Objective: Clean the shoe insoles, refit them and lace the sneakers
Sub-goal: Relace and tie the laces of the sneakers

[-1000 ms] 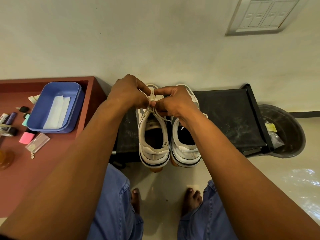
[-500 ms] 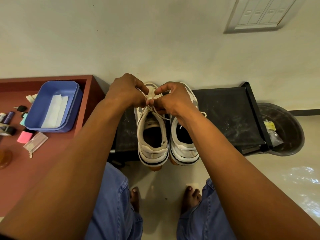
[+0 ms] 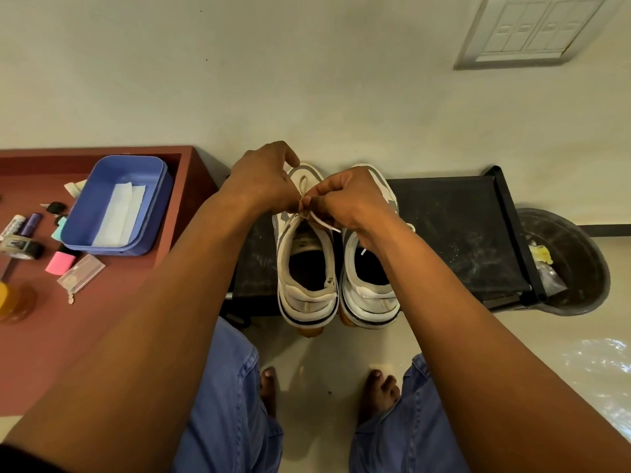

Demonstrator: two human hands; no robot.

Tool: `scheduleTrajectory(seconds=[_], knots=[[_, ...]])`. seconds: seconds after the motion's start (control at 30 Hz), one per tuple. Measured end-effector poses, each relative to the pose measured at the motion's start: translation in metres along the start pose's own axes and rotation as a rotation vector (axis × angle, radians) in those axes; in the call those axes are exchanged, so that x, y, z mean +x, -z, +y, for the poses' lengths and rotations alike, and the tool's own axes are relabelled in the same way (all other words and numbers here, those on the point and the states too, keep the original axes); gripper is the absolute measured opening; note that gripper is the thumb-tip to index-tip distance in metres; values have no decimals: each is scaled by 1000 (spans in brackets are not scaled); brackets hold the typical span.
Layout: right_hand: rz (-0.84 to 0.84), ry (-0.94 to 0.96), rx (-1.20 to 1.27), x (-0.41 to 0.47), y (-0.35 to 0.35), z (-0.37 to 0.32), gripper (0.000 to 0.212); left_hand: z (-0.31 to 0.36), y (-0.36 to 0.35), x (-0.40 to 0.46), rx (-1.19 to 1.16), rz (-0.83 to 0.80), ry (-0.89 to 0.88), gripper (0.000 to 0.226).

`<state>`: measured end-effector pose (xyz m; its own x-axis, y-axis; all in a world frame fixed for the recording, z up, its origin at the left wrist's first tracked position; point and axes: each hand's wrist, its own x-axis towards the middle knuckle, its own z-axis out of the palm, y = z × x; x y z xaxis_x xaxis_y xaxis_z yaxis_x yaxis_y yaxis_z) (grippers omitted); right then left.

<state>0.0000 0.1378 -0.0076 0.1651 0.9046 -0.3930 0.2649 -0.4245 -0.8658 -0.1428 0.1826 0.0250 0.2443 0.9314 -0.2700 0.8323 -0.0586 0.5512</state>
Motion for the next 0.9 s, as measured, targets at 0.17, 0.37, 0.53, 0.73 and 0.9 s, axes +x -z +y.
scheduleTrajectory(seconds=[0.17, 0.37, 0.53, 0.73, 0.9], knots=[[-58, 18, 25, -5, 4, -3, 6, 2, 2, -1, 47, 0, -49, 63], [-80, 8, 78, -4, 4, 0, 8, 1, 1, 0, 101, -5, -111, 77], [-84, 15, 86, -3, 1, 0, 5, -4, 3, 1, 48, -40, -92, 88], [-31, 73, 71, -1, -3, 4, 7, -5, -2, 6, 6, -64, 43, 64], [-8, 93, 39, 0, -5, 5, 6, 1, -3, 5, -270, -152, 217, 37]])
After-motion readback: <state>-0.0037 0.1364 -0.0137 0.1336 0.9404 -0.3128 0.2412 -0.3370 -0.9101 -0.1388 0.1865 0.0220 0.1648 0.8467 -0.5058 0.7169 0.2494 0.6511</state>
